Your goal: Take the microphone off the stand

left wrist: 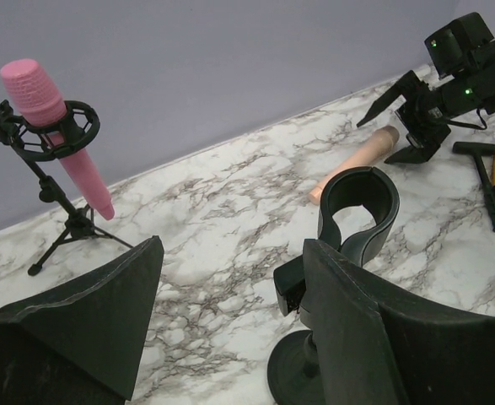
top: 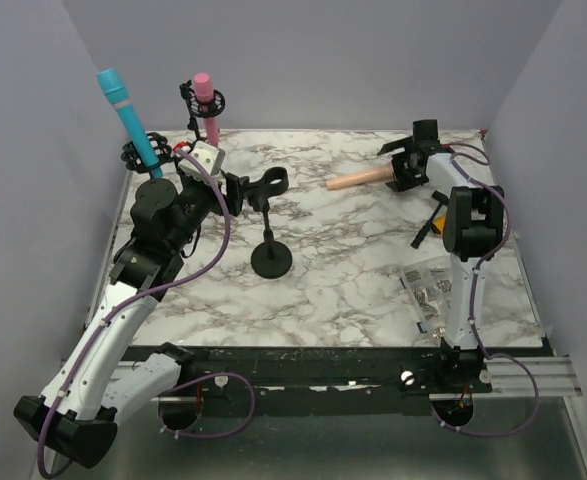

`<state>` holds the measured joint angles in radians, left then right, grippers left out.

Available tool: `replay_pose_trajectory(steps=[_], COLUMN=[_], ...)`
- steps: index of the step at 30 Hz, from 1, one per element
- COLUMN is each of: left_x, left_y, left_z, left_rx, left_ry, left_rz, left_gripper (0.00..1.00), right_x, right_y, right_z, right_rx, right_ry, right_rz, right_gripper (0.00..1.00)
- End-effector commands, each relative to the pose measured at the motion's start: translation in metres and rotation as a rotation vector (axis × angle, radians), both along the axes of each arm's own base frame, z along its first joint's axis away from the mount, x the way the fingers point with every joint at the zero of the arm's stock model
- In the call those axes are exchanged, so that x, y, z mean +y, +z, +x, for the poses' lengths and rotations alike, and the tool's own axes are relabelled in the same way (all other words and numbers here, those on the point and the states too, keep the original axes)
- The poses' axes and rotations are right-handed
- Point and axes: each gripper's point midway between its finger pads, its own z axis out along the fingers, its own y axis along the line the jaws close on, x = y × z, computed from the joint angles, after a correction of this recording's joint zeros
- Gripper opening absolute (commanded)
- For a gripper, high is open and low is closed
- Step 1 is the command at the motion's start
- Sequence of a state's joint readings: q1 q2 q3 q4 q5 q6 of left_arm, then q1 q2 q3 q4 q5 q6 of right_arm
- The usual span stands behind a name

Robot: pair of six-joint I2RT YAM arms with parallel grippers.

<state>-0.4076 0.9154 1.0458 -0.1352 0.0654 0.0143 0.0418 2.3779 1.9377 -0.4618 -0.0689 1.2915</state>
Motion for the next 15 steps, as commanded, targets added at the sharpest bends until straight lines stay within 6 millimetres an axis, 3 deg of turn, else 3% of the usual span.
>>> replay_pose_trajectory(steps=[1,7,12,15], left_x=[-0.002,-0.001,0.008,0.013], left_y=[0.014,0.031,0.041,0.064], left_z=[-0.01,-0.027,-0.026,-0.023], left_rx=[-0.048,-0.11,-0.123,-0.107], left_ry=[-0.039,-0.074,-0.017,0.025], left_rz=[-0.027,-0.03,-0.058,-0.126], left_gripper=[0.71,0.74,0.82,0.86], right_x=[0.008,0.016,0.035,0.063], right_y=[-0.058,-0.019,0.023,0.063], right_z=[-0.059,-0.079,-0.124,-0.161], right_rx=[0.167,0.064,-0.054,-0.165], right_ry=[0.183,0.298,0.455,0.61], right_rz=[-0.033,-0.044,-0.048,-0.11], right_gripper=[1.0,1.0,1.0,1.0])
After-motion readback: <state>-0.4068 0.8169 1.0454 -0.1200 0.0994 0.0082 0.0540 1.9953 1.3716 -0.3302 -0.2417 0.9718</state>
